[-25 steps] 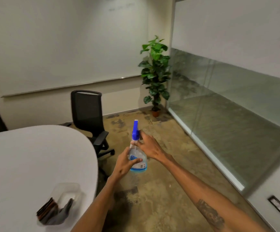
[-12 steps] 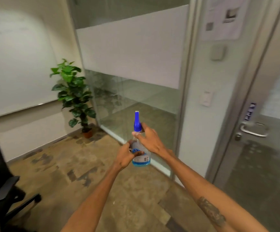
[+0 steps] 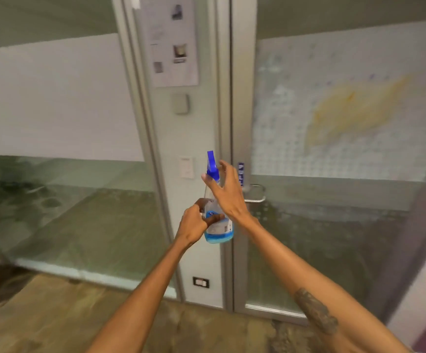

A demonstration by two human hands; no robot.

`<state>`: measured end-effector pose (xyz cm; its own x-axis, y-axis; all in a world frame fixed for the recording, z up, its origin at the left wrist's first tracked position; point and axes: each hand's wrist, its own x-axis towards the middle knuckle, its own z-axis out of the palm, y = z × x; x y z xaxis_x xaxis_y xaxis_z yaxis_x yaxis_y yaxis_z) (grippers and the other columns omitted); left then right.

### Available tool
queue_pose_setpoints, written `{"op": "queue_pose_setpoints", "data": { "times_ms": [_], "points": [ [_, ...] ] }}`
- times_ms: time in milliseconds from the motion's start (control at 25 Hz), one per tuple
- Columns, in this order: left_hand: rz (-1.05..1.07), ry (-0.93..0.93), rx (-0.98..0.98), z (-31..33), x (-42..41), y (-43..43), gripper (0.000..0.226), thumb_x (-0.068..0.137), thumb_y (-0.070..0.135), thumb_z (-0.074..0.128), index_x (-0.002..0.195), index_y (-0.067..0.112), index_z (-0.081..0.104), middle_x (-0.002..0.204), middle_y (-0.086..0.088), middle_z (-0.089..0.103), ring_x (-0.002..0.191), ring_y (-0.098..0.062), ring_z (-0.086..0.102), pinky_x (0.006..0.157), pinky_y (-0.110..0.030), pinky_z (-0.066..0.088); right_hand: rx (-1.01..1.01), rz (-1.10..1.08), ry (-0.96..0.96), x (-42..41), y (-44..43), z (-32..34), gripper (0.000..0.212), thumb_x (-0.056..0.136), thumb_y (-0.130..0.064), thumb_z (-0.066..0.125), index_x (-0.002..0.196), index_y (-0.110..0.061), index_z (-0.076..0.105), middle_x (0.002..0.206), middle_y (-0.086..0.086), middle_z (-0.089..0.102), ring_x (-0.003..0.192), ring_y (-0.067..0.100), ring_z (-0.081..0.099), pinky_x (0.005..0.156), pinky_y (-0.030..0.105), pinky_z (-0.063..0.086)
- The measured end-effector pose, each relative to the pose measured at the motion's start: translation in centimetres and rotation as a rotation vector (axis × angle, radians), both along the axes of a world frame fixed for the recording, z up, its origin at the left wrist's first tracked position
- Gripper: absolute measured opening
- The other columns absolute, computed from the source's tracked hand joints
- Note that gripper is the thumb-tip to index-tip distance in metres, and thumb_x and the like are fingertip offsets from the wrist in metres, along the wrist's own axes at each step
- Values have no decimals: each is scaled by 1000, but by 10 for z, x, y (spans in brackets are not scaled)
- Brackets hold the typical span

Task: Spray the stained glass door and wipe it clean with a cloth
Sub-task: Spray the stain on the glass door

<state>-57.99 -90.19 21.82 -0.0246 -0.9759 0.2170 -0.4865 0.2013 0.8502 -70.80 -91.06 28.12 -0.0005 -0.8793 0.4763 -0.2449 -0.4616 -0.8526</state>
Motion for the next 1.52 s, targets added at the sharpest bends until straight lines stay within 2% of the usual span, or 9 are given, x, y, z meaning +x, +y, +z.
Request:
{"op": "queue_pose_setpoints", "data": {
  "times_ms": [120, 200, 320, 520, 600, 880, 1080, 1360, 1520],
  "points": [
    [-156, -12, -16, 11, -67, -43, 58, 81, 49, 81, 127, 20, 61, 121, 0, 72, 103, -24, 74, 86, -41, 65, -30, -107, -2, -65, -28, 23, 47, 90, -56, 63, 121, -22, 52, 114, 0, 58, 95, 9, 57, 86, 24, 44],
    [-233, -2, -61, 25, -113, -70, 58, 81, 48, 81, 128, 20, 61, 122, -2, 72, 101, -23, 73, 84, -40, 66, -53, -177, -31, -106, -48, 40, 41, 91, -54, 63, 107, -17, 54, 94, -4, 56, 77, 7, 52, 75, 21, 43],
    [-322, -9, -142, 43, -182, -116, 56, 81, 51, 80, 125, 20, 61, 121, -3, 72, 100, -24, 72, 80, -37, 65, -103, -317, -65, -164, -82, 62, 39, 92, -52, 62, 98, -14, 54, 84, -5, 52, 69, 9, 46, 69, 21, 41],
    [-451, -33, -229, 71, -278, -184, 46, 85, 46, 77, 121, 21, 62, 120, -5, 72, 98, -27, 71, 75, -31, 60, -178, -527, -88, -245, -139, 91, 47, 92, -57, 59, 95, -10, 52, 90, 15, 63, 75, 21, 67, 72, 41, 55],
    [-493, -37, -257, 80, -307, -208, 46, 85, 47, 77, 120, 21, 62, 122, -6, 72, 98, -26, 71, 75, -29, 60, -200, -592, -94, -271, -158, 101, 46, 93, -56, 59, 95, -10, 51, 89, 15, 66, 73, 20, 73, 73, 45, 58],
    [-606, -63, -326, 98, -377, -261, 47, 83, 50, 78, 116, 22, 63, 115, -1, 75, 88, -19, 70, 71, -23, 59, -247, -716, -132, -344, -198, 121, 35, 95, -44, 62, 98, -10, 57, 77, 14, 67, 53, 14, 68, 66, 48, 61],
    [-638, -67, -352, 107, -418, -276, 46, 80, 50, 80, 113, 20, 65, 108, 0, 77, 82, -16, 72, 65, -17, 55, -250, -793, -122, -383, -209, 128, 31, 94, -41, 63, 92, -11, 58, 71, 9, 66, 57, 16, 69, 63, 46, 62],
    [-599, -127, -369, 121, -462, -284, 51, 76, 53, 78, 111, 17, 67, 105, -1, 77, 83, -20, 74, 64, -27, 60, -262, -810, -119, -430, -224, 138, 32, 95, -37, 62, 92, -6, 62, 75, 13, 70, 46, 8, 66, 64, 48, 62],
    [-539, -157, -377, 128, -487, -286, 52, 75, 53, 77, 110, 17, 66, 106, -3, 77, 84, -22, 73, 71, -39, 65, -254, -745, -116, -455, -230, 143, 24, 94, -37, 61, 91, -13, 60, 81, 11, 72, 53, 11, 71, 65, 51, 61]
  ]
}}
